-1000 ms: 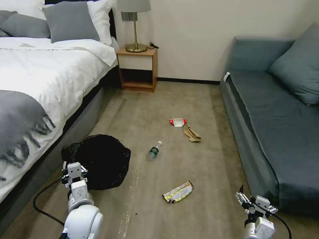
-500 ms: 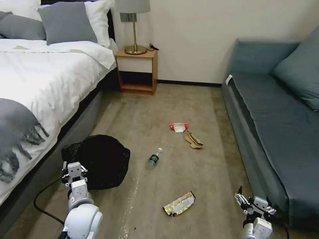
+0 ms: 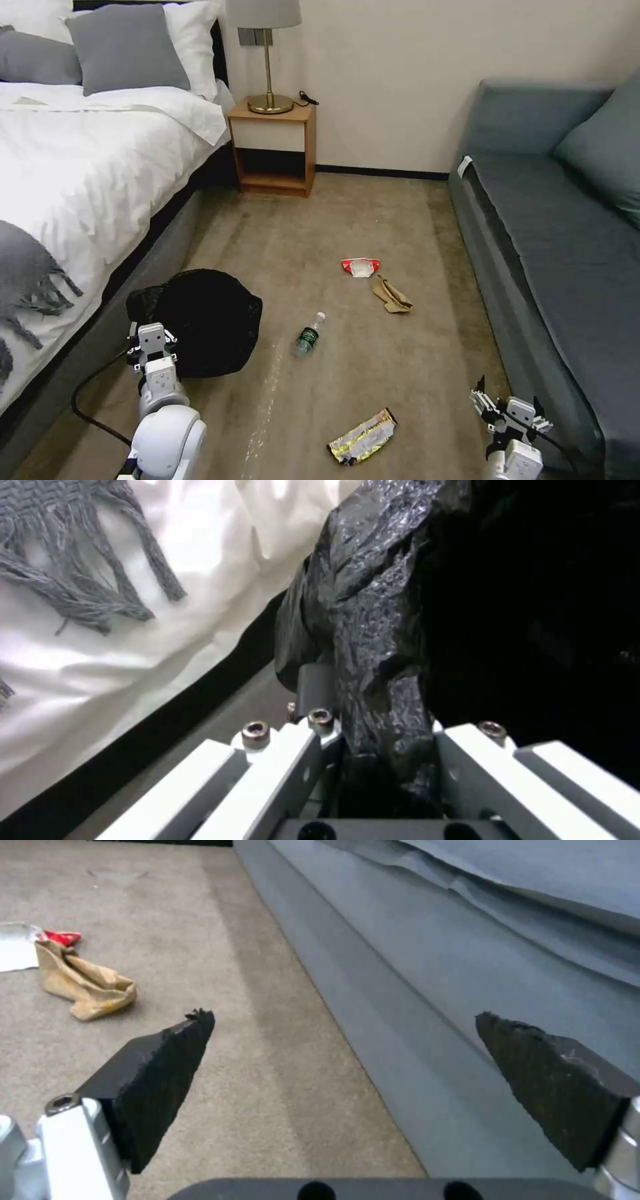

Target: Pick up the trash bin, then pick up the garbage on the floor and place it into the trash bin.

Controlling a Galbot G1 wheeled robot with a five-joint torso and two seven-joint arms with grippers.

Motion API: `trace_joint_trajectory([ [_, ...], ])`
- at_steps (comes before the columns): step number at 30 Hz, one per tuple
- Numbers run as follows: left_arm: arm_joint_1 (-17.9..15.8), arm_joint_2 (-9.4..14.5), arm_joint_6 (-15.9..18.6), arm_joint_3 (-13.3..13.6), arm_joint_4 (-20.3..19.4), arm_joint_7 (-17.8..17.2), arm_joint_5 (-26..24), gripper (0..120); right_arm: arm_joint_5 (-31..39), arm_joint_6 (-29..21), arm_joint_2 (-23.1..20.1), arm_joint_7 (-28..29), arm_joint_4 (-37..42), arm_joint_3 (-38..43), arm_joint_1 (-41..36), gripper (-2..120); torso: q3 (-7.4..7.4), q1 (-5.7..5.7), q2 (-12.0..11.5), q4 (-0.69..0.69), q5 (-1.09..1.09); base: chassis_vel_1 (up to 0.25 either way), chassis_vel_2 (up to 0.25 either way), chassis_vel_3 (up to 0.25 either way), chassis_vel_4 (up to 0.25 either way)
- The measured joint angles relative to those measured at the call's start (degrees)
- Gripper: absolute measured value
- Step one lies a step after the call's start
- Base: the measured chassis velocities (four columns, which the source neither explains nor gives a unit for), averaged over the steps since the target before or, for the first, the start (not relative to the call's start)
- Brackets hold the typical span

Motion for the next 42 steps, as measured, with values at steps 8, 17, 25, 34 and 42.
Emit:
trace_joint_trajectory([
  [8, -0.8, 0.61, -0.35, -0.33, 0.88, 0.49, -0.76, 3, -0.8, -0.55, 0.44, -0.06, -0.46, 0.0, -0.03, 100, 0.0, 0.0, 0.0, 0.0, -0.01, 0.0, 0.0, 0.0, 0.0],
  [17, -3.59, 2.33, -0.5, -3.84, 2.69, 0.4, -1.57, 3, -1.1, -2.52, -1.17, -0.47, -1.85, -0.87, 2.01, 100, 0.0, 0.0, 0.0, 0.0, 0.0, 0.0, 0.0, 0.0, 0.0],
  [25, -6.37, 2.46, -0.12, -5.16, 4.34, 0.55, -1.33, 3, 0.58, -6.83, -7.79, -2.42, -3.2, -2.28, 6.29, 100, 0.0, 0.0, 0.0, 0.0, 0.01, 0.0, 0.0, 0.0, 0.0],
  [34, -13.31, 3.22, 0.77, -2.47, 9.36, 2.02, -0.01, 3, 3.03, -9.95, -14.48, -4.55, -4.84, -3.5, 9.5, 100, 0.01, 0.0, 0.0, -0.04, 0.01, 0.0, 0.0, 0.0, 0.0],
  [42, -14.03, 3.92, 0.22, -2.32, 11.3, 4.52, 0.08, 3, 4.1, -13.21, -21.99, -6.72, -7.4, -10.93, 14.01, 100, 0.01, 0.0, 0.0, 0.03, 0.0, 0.0, 0.0, 0.0, 0.0],
])
